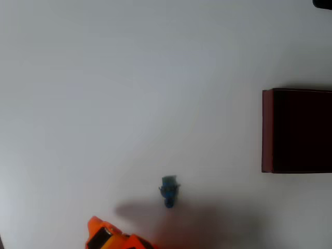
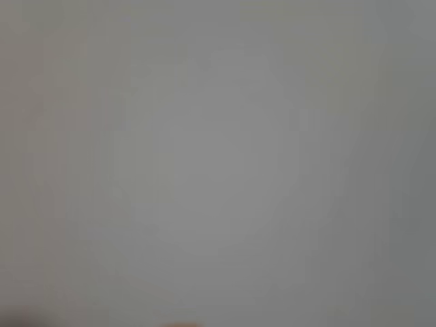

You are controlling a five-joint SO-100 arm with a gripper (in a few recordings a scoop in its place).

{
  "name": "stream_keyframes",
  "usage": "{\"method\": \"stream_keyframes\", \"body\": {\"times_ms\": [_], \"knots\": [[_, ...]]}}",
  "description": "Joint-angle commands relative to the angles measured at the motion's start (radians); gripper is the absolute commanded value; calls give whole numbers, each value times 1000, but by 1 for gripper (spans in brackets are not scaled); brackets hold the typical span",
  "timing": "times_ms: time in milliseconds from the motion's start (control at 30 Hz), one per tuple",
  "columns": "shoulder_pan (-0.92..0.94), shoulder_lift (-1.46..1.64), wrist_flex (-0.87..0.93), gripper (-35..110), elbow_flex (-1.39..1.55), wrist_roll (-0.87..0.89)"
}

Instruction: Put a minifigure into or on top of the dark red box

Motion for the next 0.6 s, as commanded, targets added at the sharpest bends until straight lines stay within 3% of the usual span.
{"method": "stream_keyframes", "body": {"times_ms": [0,400,567], "knots": [[8,12,28,0,-12,-3],[14,12,28,0,-12,6],[133,12,26,0,-11,149]]}}
